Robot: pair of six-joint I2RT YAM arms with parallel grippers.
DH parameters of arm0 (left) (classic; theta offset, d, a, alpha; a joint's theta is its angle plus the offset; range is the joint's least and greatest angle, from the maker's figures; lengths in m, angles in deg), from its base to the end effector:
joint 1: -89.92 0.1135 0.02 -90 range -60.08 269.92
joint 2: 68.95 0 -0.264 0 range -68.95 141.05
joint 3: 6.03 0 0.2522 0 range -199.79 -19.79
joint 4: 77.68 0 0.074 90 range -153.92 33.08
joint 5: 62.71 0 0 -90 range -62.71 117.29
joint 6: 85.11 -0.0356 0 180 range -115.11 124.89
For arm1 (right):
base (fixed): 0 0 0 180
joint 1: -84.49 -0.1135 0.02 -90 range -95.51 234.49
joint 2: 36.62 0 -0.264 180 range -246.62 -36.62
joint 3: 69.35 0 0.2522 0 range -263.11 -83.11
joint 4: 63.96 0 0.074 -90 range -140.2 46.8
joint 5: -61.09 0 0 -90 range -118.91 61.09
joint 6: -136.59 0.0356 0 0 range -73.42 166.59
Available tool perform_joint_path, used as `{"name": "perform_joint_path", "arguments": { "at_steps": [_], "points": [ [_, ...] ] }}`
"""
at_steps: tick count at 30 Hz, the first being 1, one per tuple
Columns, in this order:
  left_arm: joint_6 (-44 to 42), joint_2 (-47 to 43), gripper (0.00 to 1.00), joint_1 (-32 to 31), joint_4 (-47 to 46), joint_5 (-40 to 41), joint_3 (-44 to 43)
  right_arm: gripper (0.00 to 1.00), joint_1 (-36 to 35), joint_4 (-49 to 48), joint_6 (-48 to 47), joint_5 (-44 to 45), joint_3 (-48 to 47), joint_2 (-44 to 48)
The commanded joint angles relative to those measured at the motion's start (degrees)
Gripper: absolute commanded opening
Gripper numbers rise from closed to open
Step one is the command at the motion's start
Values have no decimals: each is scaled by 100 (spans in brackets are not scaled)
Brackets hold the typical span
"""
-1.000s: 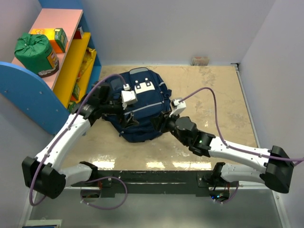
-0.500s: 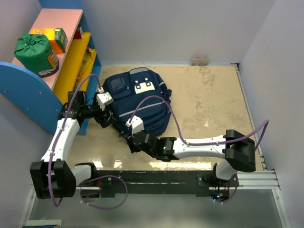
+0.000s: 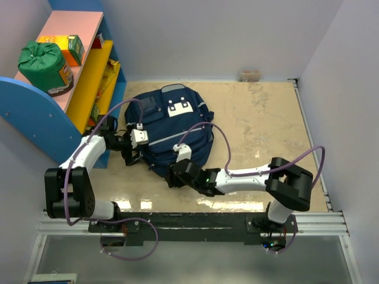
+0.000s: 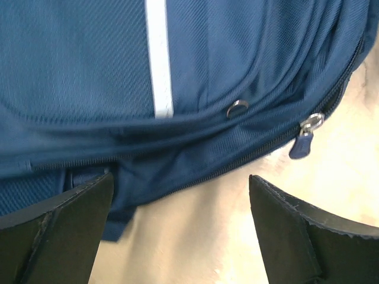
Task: Pack the student bag
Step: Adjust the student bag at the center of the board.
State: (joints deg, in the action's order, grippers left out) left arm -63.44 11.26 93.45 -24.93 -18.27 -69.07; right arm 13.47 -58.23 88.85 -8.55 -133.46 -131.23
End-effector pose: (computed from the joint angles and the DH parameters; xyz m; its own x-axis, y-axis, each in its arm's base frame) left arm 0.2511 -0.0100 0.2063 -0.1588 0.6421 -0.7500 0.9456 0.3174 0.0714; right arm 0.1240 0.3223 0.1852 -0.6771 -0.0301 -0.7353 -0.4593 0.7979 0.3903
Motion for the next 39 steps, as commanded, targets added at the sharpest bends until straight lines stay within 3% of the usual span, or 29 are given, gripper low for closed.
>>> {"name": "perform_joint_path", "arguments": {
  "at_steps": [1,9,12,13,15,18,21,22,25,33,39],
  "points": [
    [-497,179,100,-309,-338,29,-65,50,668,-682,581,-287,332,56],
    [-435,487,100,-1143,-1138,381,155,47,1423,-313,687,-120,578,390],
    [-199,672,74,-1416,-1366,294,94,46,1714,-243,573,-59,772,715],
    [-15,715,58,-1556,-1506,232,59,46,1758,-77,538,20,789,803],
    [214,699,51,-1697,-1752,109,76,46,1837,125,441,239,798,1075],
    [698,628,51,-2040,-2333,153,199,46,1934,285,423,319,956,1592],
    [1129,602,68,-2374,-2720,258,164,46,1987,425,546,381,1167,2058],
    [1312,576,78,-2488,-2877,310,155,46,1978,521,564,398,1211,2156],
    [1454,601,90,-2646,-2931,407,41,48,1943,592,573,347,1290,2464],
    [1840,927,86,-3174,-3555,1225,-301,51,1811,620,722,232,1659,2755],
    [2288,435,88,-3174,-3748,1611,74,50,1680,40,538,372,1756,2404]
  ]
}}
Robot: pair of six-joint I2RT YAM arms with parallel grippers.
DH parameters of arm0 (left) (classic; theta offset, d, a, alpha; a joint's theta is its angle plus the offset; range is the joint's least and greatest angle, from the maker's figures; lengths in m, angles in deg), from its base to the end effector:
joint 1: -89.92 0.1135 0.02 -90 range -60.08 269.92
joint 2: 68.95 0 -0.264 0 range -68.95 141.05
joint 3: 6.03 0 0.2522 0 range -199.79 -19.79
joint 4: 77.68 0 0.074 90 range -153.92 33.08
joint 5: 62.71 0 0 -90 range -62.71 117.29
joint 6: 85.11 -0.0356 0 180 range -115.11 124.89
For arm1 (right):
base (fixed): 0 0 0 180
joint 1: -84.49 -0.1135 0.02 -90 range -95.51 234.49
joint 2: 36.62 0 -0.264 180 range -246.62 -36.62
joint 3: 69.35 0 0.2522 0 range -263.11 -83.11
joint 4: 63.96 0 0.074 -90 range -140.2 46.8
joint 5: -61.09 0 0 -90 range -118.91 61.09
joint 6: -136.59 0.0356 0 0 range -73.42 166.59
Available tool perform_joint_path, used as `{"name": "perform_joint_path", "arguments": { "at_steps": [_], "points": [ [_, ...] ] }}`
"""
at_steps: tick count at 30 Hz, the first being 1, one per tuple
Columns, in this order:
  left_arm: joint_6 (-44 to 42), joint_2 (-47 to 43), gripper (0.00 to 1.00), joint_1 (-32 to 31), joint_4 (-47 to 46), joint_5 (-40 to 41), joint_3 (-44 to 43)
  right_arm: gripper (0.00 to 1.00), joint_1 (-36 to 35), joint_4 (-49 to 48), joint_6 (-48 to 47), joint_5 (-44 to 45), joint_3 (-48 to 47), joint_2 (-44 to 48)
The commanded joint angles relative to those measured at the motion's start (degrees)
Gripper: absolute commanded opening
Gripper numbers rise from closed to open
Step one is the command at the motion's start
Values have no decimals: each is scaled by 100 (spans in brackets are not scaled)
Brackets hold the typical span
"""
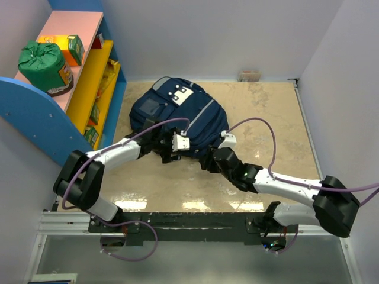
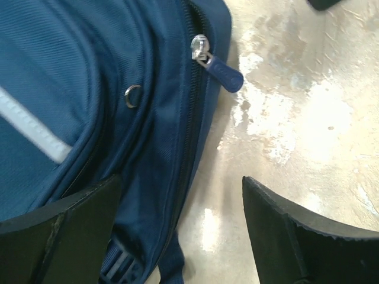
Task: Pack the student bag
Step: Adjust the student bag at the center of the board.
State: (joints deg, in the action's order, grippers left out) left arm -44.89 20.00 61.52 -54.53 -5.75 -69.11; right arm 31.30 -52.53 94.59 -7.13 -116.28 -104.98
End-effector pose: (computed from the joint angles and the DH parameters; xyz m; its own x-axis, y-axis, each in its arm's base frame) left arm 0.2636 -0.1646 0.1890 0.1158 0.6651 -0.7378 0.9676 0.0922 0.2350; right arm 0.1588 0.1901 0.2087 -0.6313 0.3082 -0.7117 -0.1309 0.8621 0.4895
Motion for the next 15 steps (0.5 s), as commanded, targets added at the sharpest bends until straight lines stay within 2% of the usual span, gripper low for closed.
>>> {"name": "perform_joint_path", "arguments": {
  "at_steps": [1,5,6,11,15],
  "points": [
    [538,-509,88,19,-1120,455,159,50,-113,-619,-63,239,30,-335],
    [943,-571,91,10,-2019,939,668,50,-209,-1084,-204,520,-50,-889],
    [1083,-554,95,10,-2272,983,730,50,-209,-1320,-248,659,-67,-951],
    [1093,-431,100,-51,-2521,1080,863,50,-236,-1446,-415,1065,-400,-1434],
    [1163,-404,98,-113,-2837,1046,968,50,-236,-1648,-424,1144,-620,-1767]
  ]
}}
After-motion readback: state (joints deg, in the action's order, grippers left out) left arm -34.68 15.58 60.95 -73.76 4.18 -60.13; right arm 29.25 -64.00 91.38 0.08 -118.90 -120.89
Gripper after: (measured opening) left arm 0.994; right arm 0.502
